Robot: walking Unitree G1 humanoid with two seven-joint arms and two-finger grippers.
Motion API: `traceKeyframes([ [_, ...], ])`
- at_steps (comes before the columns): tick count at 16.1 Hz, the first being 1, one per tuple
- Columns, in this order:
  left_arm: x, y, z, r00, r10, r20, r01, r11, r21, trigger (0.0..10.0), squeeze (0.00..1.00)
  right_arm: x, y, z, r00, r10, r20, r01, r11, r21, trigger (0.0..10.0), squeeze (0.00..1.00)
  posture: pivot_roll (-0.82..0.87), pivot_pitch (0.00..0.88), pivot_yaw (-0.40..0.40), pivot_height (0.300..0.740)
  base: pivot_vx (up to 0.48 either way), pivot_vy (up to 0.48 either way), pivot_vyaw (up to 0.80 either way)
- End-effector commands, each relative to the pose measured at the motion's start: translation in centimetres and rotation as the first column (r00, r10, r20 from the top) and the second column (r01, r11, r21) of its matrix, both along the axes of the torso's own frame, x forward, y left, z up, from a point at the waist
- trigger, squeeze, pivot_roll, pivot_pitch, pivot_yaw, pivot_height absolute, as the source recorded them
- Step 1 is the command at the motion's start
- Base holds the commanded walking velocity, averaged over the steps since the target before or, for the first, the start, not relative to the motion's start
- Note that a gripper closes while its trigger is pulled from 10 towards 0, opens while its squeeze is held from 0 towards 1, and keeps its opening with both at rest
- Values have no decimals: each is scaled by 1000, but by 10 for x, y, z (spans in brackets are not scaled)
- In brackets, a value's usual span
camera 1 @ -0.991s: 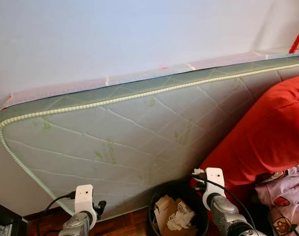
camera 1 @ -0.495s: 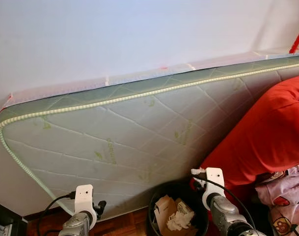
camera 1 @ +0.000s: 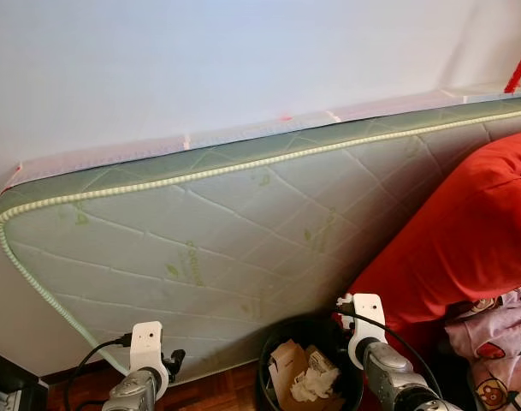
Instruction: Clean up the room
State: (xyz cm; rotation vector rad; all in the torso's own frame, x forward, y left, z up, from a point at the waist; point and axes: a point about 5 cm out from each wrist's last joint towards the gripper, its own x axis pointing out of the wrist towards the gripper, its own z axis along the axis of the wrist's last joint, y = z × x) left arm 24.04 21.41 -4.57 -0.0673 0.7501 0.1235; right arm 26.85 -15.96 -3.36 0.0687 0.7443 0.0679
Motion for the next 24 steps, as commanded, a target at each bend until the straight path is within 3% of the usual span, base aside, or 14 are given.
traceKeyframes([
  [1,-2,-1,-2,1000,-3,-13,3,1000,-5,10000,0,0,0,-1,1000,22,-18,-22,1000,-10,10000,1000,124,0,-21,740,0,0,0],
  [4,-2,-1,-2,1000,-3,-13,3,1000,-5,10000,0,-1,2,-1,998,58,-38,-57,998,20,10000,1000,125,0,-22,740,0,0,0],
  [6,-2,-1,-2,1000,-3,-14,3,1000,-4,10000,0,-3,5,-2,986,149,-77,-148,989,20,10000,1000,125,0,-22,740,0,0,0],
  [9,-2,-1,-2,1000,-3,-14,3,1000,-4,10000,0,-3,4,-3,989,124,-75,-122,992,35,10000,1000,125,0,-22,740,0,0,0],
  [10,-2,-1,-2,1000,-3,-14,3,1000,-4,10000,0,-2,3,-2,993,101,-65,-100,995,21,10000,655,125,0,-21,740,0,0,0],
  [11,-2,-1,-2,1000,-3,-15,3,1000,-5,10000,0,-2,3,-2,997,68,-45,-65,997,48,10000,0,125,0,-23,740,0,0,0],
  [13,-2,-1,-2,1000,-4,-15,4,1000,-4,10000,0,-2,4,-2,997,60,-38,-57,996,63,10000,0,125,0,-23,740,0,0,0],
  [15,-2,-1,-2,1000,-4,-15,4,1000,-3,10000,0,2,1,2,997,76,14,-76,997,-5,10000,0,125,0,-23,740,0,0,0],
  [16,-2,-1,-2,1000,-4,-15,4,1000,-3,10000,0,3,2,3,998,57,34,-58,998,21,10000,0,125,0,-23,740,0,0,0],
  [18,-2,-1,-2,1000,-6,-16,6,1000,-2,10000,0,1,5,2,996,86,13,-87,994,70,10000,0,125,0,-23,740,0,0,0],
  [24,-2,-1,-2,1000,-7,-17,7,1000,-1,10000,0,-3,8,-2,986,155,-62,-150,985,80,10000,0,125,0,-23,740,0,0,0],
])
